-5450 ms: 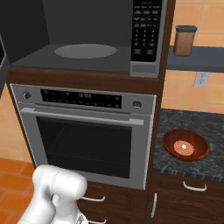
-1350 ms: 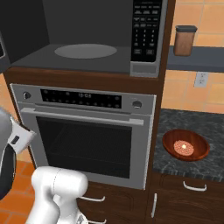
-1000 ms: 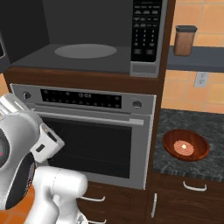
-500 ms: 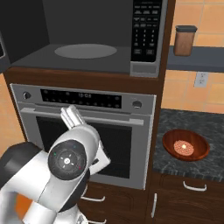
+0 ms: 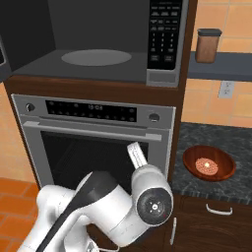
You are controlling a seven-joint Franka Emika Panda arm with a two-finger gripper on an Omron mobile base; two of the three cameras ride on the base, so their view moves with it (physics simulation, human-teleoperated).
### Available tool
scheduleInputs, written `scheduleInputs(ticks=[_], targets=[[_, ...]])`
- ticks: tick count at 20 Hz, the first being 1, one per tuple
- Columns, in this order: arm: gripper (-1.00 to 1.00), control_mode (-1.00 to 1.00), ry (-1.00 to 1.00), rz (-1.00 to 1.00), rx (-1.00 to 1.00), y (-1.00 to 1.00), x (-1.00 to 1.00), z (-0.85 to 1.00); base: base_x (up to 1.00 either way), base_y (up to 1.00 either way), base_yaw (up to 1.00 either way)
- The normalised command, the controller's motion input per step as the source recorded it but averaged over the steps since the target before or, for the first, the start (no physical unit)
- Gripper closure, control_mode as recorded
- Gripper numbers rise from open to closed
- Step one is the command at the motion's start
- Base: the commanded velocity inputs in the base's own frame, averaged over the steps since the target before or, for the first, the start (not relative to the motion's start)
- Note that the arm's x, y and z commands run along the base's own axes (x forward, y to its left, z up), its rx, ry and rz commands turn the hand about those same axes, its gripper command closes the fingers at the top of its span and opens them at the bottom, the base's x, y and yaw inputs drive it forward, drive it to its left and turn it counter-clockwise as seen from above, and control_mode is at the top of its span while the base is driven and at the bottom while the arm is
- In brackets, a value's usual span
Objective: Open the microwave, place the bowl with waffle inside the microwave, then close the microwave door and turn it on.
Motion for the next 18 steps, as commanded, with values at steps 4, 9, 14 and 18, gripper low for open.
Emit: scheduleInputs(ticks=[4,9,14,18], targets=[[-1.0,-1.0,0.13,0.0,0.14,-1.0,0.67,-0.68,0.0,0.0,0.0],[-1.0,-1.0,0.14,0.0,0.13,-1.0,0.77,-0.6,0.0,0.0,0.0],[-1.0,-1.0,0.11,0.0,0.14,-1.0,0.92,-0.53,0.0,0.0,0.0],[-1.0,-1.0,0.07,0.0,0.2,-0.84,0.43,-0.14,0.0,0.0,0.0]])
